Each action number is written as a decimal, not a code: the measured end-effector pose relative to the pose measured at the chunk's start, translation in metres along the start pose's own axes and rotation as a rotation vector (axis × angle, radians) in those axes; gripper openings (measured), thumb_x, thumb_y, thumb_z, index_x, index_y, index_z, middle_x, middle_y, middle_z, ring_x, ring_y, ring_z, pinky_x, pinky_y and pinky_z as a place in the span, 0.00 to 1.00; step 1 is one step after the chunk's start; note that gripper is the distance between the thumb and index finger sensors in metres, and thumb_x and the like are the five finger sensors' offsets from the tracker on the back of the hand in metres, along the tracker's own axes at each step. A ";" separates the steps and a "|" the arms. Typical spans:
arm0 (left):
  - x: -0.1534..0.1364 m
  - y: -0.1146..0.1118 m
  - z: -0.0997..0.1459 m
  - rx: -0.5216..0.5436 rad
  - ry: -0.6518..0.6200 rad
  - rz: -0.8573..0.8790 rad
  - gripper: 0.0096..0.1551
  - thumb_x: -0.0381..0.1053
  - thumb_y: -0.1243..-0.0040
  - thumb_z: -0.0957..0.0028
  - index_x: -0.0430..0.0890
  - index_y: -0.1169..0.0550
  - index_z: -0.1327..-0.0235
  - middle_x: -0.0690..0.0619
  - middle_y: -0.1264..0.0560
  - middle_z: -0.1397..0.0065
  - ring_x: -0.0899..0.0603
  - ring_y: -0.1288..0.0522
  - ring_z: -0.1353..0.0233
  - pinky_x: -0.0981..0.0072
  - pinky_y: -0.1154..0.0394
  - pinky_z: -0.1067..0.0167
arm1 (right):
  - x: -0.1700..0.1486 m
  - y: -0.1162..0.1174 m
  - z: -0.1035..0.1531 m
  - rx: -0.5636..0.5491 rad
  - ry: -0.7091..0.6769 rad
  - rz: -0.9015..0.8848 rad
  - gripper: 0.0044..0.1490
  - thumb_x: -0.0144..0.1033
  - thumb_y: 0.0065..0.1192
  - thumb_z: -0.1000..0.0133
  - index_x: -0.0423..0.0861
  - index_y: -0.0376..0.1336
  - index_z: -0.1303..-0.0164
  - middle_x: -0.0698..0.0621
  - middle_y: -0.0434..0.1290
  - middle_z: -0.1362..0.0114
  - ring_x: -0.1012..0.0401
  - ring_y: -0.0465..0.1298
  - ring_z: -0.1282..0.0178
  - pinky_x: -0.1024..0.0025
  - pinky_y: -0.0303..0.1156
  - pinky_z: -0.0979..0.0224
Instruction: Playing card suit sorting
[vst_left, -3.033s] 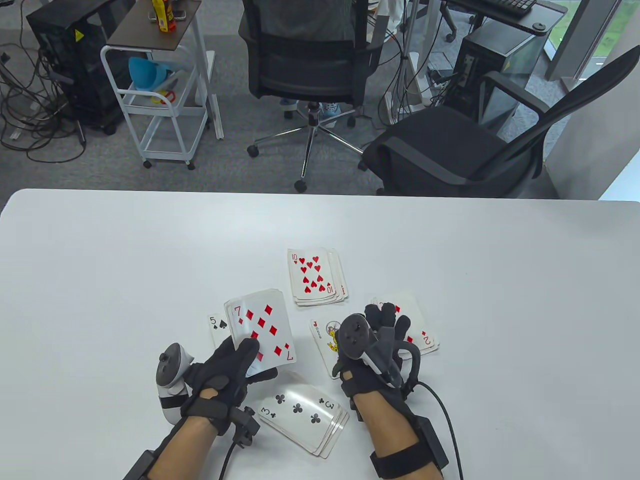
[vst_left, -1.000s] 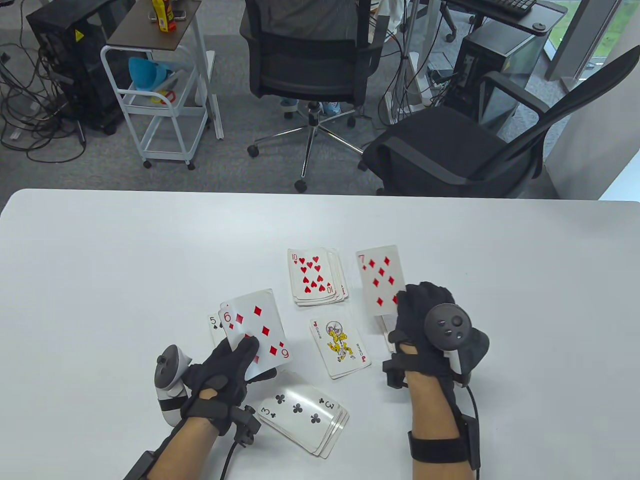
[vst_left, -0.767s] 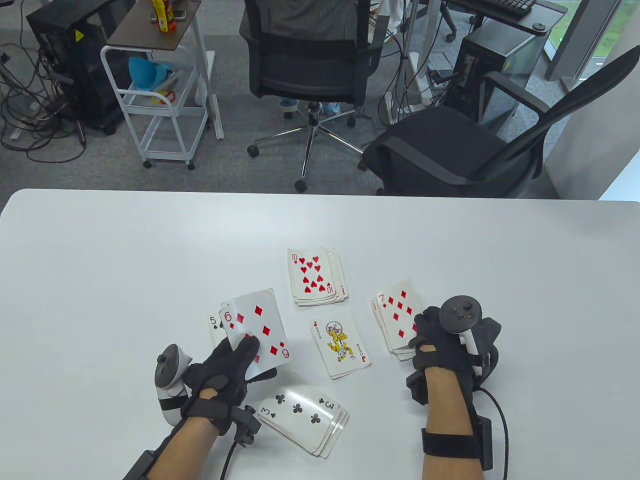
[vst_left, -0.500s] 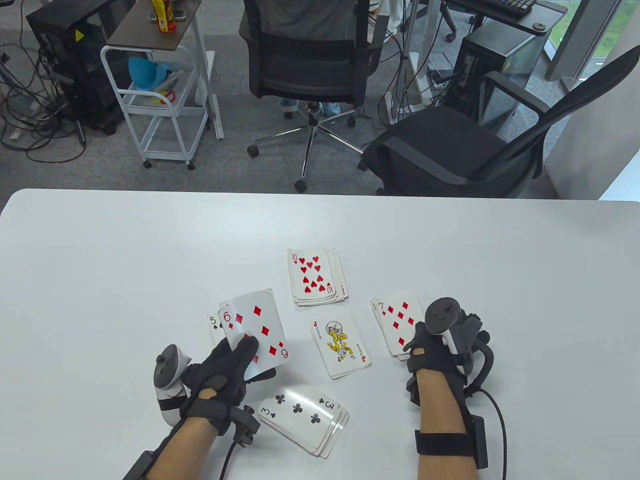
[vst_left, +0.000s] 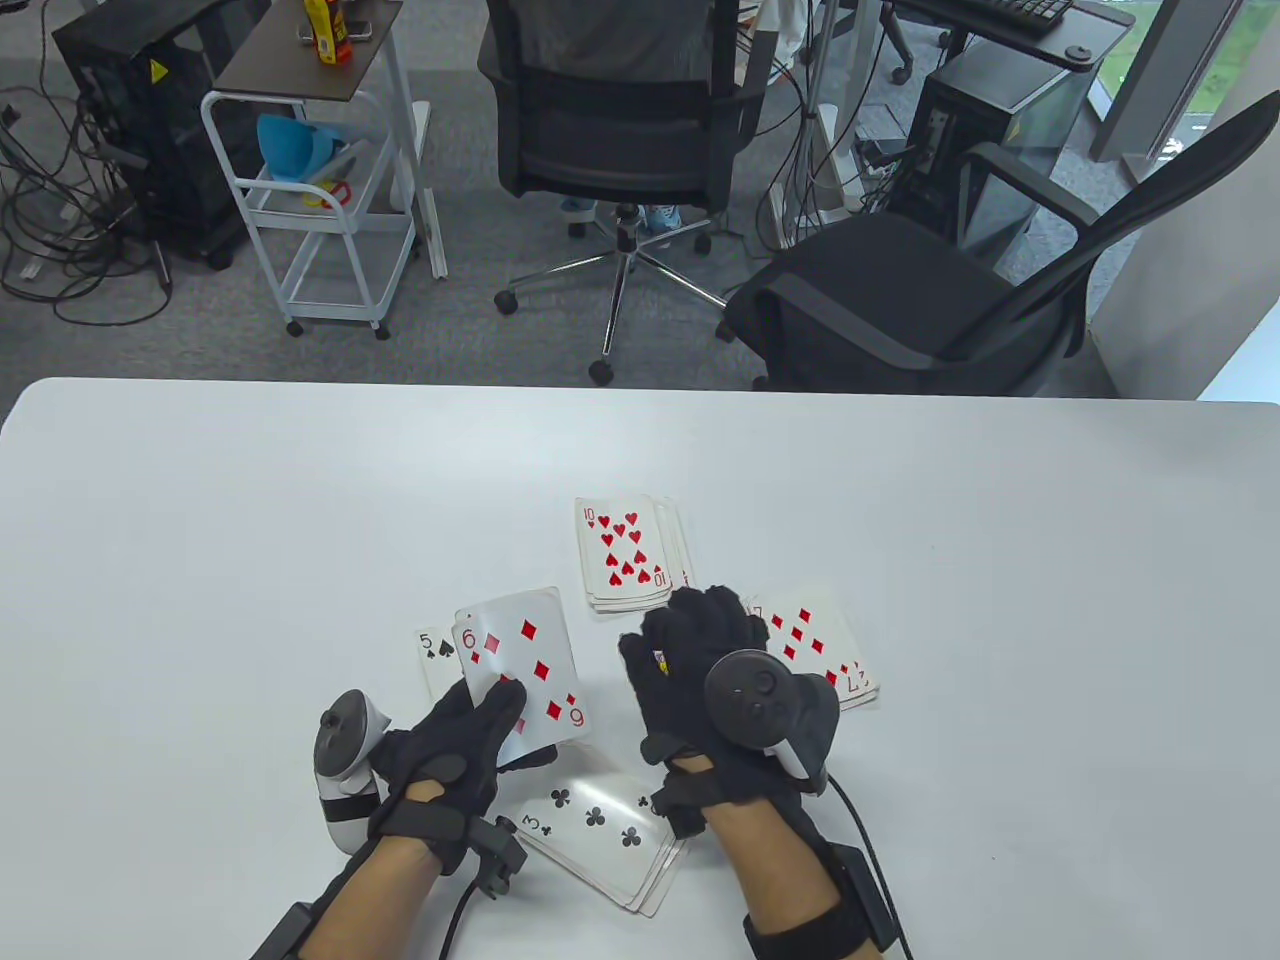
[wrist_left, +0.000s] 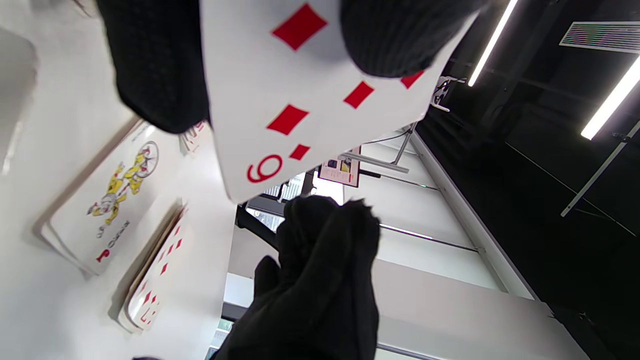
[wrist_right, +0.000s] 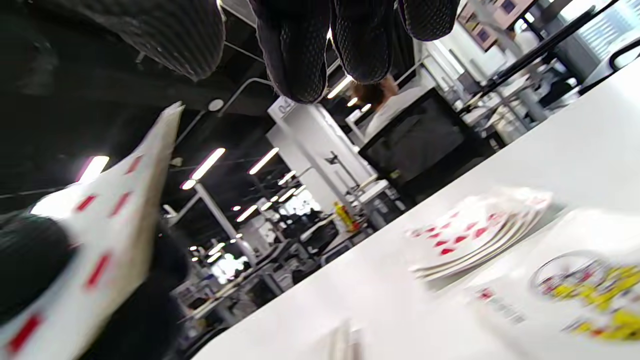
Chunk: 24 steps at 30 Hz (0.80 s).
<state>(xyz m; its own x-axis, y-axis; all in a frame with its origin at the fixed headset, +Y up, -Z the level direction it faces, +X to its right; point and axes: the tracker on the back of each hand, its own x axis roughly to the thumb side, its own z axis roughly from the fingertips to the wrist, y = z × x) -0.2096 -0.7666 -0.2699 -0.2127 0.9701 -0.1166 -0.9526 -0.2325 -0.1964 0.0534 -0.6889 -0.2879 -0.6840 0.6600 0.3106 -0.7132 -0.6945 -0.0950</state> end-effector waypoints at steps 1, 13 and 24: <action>0.000 0.000 0.000 0.000 0.001 -0.005 0.27 0.57 0.37 0.43 0.50 0.26 0.32 0.52 0.20 0.33 0.42 0.16 0.38 0.57 0.13 0.48 | 0.003 0.004 0.002 0.008 -0.014 0.002 0.34 0.54 0.58 0.39 0.42 0.64 0.33 0.35 0.57 0.19 0.35 0.48 0.18 0.26 0.40 0.26; -0.001 -0.001 -0.001 0.007 0.007 -0.032 0.27 0.57 0.35 0.43 0.51 0.25 0.33 0.53 0.19 0.33 0.43 0.15 0.38 0.57 0.13 0.48 | 0.008 0.022 0.006 0.043 -0.013 0.038 0.36 0.56 0.62 0.40 0.41 0.64 0.33 0.36 0.58 0.20 0.34 0.49 0.18 0.26 0.41 0.26; -0.001 -0.002 0.000 0.003 0.013 -0.051 0.26 0.57 0.32 0.44 0.51 0.23 0.35 0.54 0.17 0.36 0.44 0.14 0.40 0.58 0.12 0.50 | 0.017 0.030 0.011 0.054 -0.051 0.041 0.36 0.58 0.66 0.42 0.42 0.63 0.37 0.37 0.59 0.21 0.35 0.51 0.18 0.26 0.42 0.26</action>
<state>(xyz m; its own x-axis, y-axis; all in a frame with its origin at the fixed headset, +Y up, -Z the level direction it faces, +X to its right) -0.2073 -0.7674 -0.2695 -0.1612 0.9797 -0.1190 -0.9626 -0.1827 -0.1999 0.0224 -0.7020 -0.2751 -0.7026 0.6163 0.3557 -0.6748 -0.7357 -0.0583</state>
